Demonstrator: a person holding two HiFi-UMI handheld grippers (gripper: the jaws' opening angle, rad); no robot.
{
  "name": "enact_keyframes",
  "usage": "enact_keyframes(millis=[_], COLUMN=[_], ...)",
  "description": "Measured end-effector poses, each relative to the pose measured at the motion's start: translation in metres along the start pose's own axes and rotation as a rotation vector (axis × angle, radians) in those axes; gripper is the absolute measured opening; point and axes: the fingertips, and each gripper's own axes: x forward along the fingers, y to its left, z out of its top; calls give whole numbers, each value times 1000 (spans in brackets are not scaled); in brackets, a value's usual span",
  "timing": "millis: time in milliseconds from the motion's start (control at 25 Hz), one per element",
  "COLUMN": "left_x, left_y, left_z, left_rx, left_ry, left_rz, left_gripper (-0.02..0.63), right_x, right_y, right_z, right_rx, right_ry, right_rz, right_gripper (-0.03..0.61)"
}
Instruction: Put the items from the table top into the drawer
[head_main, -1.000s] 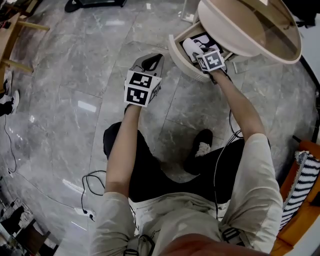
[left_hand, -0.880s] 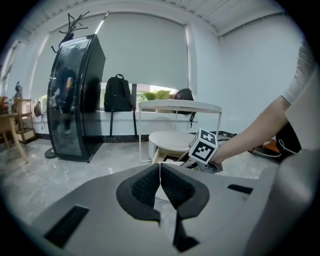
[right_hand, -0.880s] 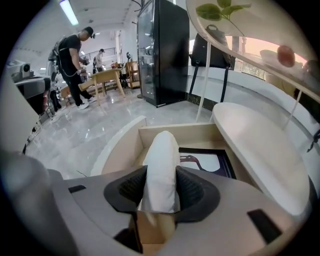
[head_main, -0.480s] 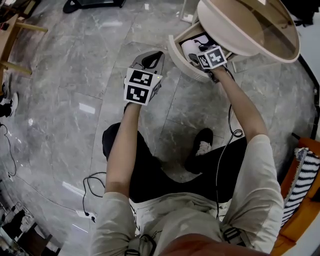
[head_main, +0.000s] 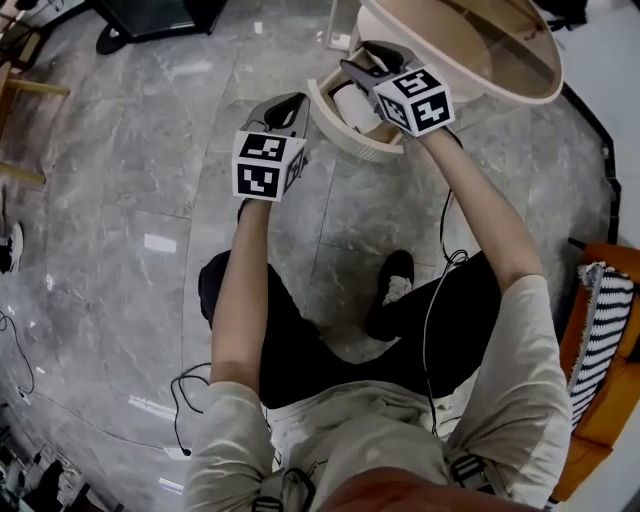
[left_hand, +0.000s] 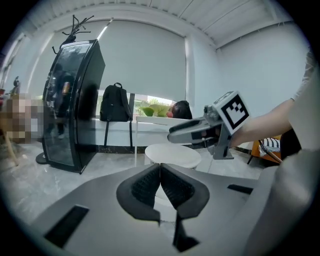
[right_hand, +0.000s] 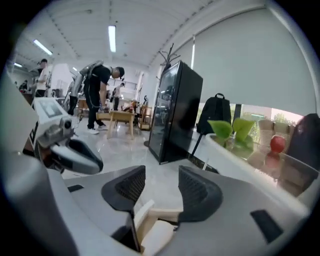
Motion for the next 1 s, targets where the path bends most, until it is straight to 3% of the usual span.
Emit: enact_keyframes(millis=[160,280,400,600,680,760,880,1000], left_x=[-1,-2,-9,-9,-5,4,19,25], left_y=[11,14,10,10,1,-14,-19,-20], left_z=[4,17,32,64,66,63,62,59], left_rx=[-56,-55,-94,-220,-261,-235,-106,-68], left_ry=[-18,-38,-86,-173,-187,-166,-124,-94], left_rz=[18,50,42,49,30,2,-5,0], left_gripper=[21,21,21,21,21,21,21,21], right_x=[-26,-40,-56,-97,-123,-137,-123,-112], right_y=[-17,-33,-44,-81,-98,-108,-119,-135], right_z=[53,65,67,90,100,94,85,89], right_rx=[87,175,257,208,306,402,383,381], right_ry=[-138,-174,-190,-138,-203,-257,-214,-218], right_rz=[-104,-200,-271,-369,-413,-420,-396,-377], right_gripper=[134,70,48,38,35,35,35,35])
